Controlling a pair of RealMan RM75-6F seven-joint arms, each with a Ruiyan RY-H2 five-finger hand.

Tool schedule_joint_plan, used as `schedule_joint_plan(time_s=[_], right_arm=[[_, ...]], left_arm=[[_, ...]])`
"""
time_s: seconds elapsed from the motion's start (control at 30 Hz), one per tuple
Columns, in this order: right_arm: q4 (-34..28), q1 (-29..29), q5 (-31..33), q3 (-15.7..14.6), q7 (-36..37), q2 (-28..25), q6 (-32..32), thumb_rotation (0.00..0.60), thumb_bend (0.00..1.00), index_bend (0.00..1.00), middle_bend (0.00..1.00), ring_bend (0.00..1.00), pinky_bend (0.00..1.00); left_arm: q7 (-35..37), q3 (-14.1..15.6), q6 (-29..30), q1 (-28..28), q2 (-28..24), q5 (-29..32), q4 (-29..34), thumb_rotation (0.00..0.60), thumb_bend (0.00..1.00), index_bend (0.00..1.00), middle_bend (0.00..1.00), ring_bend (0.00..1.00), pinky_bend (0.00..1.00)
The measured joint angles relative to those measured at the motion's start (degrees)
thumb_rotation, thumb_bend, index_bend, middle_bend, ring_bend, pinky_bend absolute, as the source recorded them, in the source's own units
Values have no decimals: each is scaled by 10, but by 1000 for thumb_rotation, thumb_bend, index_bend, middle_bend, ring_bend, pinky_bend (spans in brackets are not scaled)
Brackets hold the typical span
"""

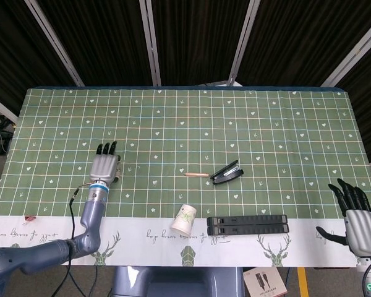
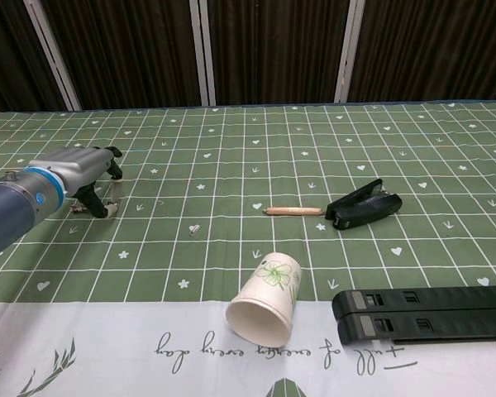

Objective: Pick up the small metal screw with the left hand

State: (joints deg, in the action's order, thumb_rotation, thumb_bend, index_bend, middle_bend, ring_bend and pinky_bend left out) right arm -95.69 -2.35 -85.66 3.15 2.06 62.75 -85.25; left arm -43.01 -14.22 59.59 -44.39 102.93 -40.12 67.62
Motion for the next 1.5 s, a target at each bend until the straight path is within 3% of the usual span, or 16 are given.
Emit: schedule_joint_plan(time_s=[0.8,1.27,1.5], right_arm=[[-1,1,-3,0,-7,2,-3,600,37,110,0,0,34],[0,1,-1,1,-8,3,-4,600,35,110,0,0,34],[1,0,1,1,-9,3,-2,600,36,110,0,0,34]], left_arm=[[127,-15,69,48,-65,-89,128,600,368,569,0,0,0],[335,-42,55,71,-58,-146,196,600,369,575,0,0,0],[421,-53,28,72,-31,-166,195,600,370,578,0,0,0]])
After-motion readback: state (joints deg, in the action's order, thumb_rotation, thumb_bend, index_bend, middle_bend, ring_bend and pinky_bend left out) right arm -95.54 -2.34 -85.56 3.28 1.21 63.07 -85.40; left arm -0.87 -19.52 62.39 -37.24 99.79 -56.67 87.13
